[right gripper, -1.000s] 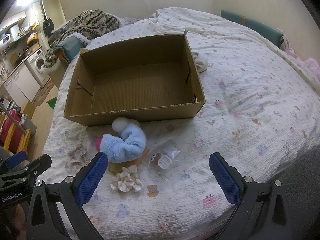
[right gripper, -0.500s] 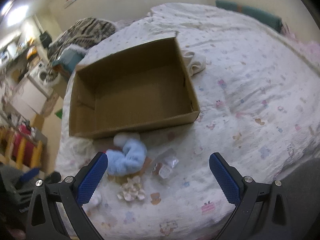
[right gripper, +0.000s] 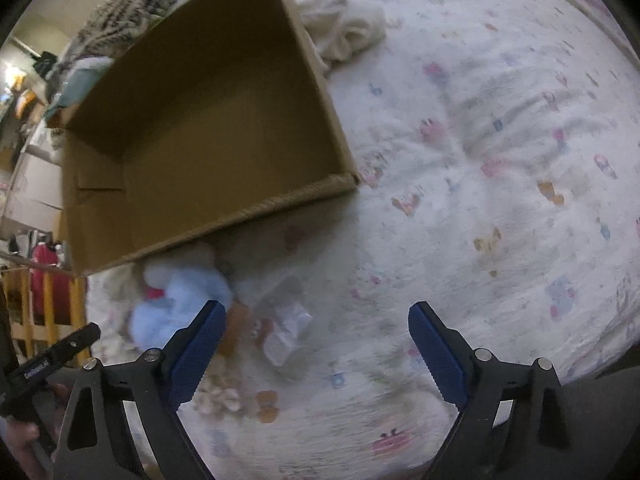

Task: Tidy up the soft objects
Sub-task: 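Grasp the beige scrunchie with the left tool while the right tool grasps the clear bag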

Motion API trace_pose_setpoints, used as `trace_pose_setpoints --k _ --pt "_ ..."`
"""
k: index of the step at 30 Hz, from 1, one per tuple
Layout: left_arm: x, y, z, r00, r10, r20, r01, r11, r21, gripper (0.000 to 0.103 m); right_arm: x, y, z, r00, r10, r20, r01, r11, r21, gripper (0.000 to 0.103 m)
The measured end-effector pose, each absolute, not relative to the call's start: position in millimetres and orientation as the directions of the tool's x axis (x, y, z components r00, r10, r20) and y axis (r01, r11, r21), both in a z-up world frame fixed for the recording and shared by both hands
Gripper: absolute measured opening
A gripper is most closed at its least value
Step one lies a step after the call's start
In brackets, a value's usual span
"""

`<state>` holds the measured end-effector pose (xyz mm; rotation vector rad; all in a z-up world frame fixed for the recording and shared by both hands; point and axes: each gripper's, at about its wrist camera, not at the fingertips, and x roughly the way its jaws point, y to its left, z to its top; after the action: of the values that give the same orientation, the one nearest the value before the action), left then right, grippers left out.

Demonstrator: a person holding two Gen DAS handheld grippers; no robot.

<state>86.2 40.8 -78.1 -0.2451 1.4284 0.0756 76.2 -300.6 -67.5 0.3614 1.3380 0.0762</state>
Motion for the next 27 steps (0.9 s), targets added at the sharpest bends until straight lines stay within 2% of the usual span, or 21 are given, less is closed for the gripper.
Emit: trace_pose_setpoints --k 2,5,8,15,18,22,23,25,27 --pt "86 35 -90 0.122 -0.119 -0.985 -0.211 0.967 -0.143 0.083 77 -303 -77 0.202 0.295 -0.934 0.174 0.928 0.33 0.084" --pt "86 26 -101 0.116 -0.134 -0.984 -0.216 0.964 -0.156 0.083 77 -308 -89 0.168 0.349 -0.922 0.209 0.902 0.379 0.071" --pt "84 15 -109 0.112 -0.089 -0.99 -0.179 0.978 -0.108 0.082 75 -303 -96 0.144 0.374 -0.916 0.204 0.895 0.397 0.061" --pt "80 9 -122 0.098 -0.039 -0.994 -0.16 0.986 -0.055 0.047 83 -291 -107 0.101 0.385 -0.917 0.18 0.9 0.398 0.059" --pt "76 6 -124 0.113 -0.038 -0.993 -0.148 0.988 -0.054 0.028 85 -288 -109 0.091 0.368 -0.925 0.168 0.91 0.379 0.05" --pt "72 5 -117 0.121 -0.02 -0.992 -0.143 0.989 -0.037 0.02 85 -284 -111 0.092 0.332 -0.939 0.14 0.929 0.343 0.042" --pt "71 4 -117 0.123 -0.017 -0.992 -0.144 0.989 -0.035 0.019 85 -283 -111 0.095 0.323 -0.942 0.131 0.934 0.333 0.037" --pt "69 4 -113 0.13 -0.014 -0.991 -0.146 0.989 -0.033 0.013 85 -285 -109 0.109 0.312 -0.944 0.117 0.939 0.324 0.03" --pt "69 7 -100 0.143 -0.007 -0.99 -0.155 0.988 -0.029 0.011 84 -283 -105 0.129 0.305 -0.943 0.108 0.941 0.32 0.024"
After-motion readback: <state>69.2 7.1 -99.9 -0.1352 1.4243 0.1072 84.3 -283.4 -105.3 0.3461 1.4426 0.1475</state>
